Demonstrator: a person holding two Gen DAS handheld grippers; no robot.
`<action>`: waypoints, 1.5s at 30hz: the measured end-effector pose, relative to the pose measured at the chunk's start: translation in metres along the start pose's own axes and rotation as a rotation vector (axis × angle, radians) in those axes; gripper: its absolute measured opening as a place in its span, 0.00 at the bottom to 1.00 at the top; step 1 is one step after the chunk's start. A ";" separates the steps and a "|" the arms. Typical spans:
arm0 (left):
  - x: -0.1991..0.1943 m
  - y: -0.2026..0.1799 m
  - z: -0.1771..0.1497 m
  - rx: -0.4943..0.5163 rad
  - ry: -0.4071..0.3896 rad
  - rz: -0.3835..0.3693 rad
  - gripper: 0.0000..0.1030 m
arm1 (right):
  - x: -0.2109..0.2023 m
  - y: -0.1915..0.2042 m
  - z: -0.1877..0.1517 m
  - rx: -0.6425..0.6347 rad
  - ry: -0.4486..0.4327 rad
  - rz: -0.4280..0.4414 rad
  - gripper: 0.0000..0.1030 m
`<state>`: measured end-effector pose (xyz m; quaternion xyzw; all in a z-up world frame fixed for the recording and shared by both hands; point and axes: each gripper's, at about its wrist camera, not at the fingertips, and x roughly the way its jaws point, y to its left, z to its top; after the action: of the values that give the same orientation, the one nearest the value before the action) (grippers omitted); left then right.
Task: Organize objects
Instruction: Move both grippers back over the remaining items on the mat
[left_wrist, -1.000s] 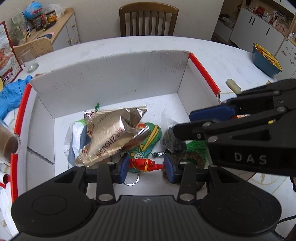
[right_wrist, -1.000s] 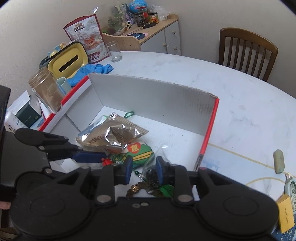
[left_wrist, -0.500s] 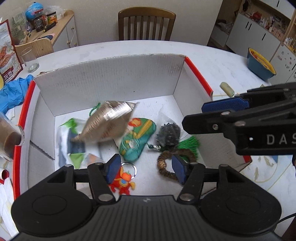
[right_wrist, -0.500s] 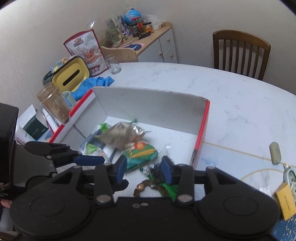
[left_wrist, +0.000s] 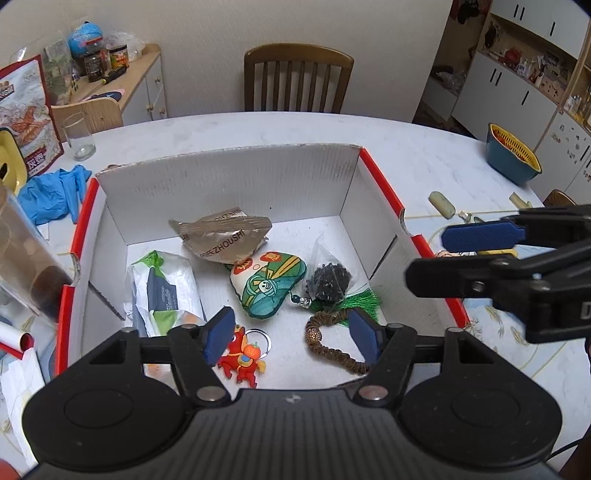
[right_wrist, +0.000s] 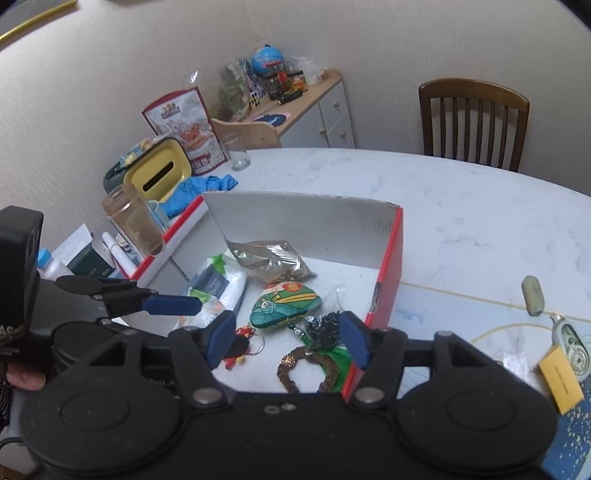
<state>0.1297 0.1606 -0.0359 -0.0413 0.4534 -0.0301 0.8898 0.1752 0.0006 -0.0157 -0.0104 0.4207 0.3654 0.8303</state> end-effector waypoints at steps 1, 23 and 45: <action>-0.002 -0.001 0.000 -0.002 -0.005 0.006 0.69 | -0.004 -0.001 -0.001 -0.002 -0.006 0.006 0.62; -0.018 -0.097 -0.004 -0.026 -0.101 0.070 0.84 | -0.090 -0.112 -0.059 0.031 -0.064 -0.054 0.94; 0.044 -0.217 0.004 -0.014 -0.141 0.080 1.00 | -0.111 -0.217 -0.088 0.003 -0.023 -0.131 0.93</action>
<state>0.1555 -0.0591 -0.0470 -0.0315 0.3910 0.0116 0.9198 0.2061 -0.2535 -0.0568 -0.0323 0.4099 0.3098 0.8573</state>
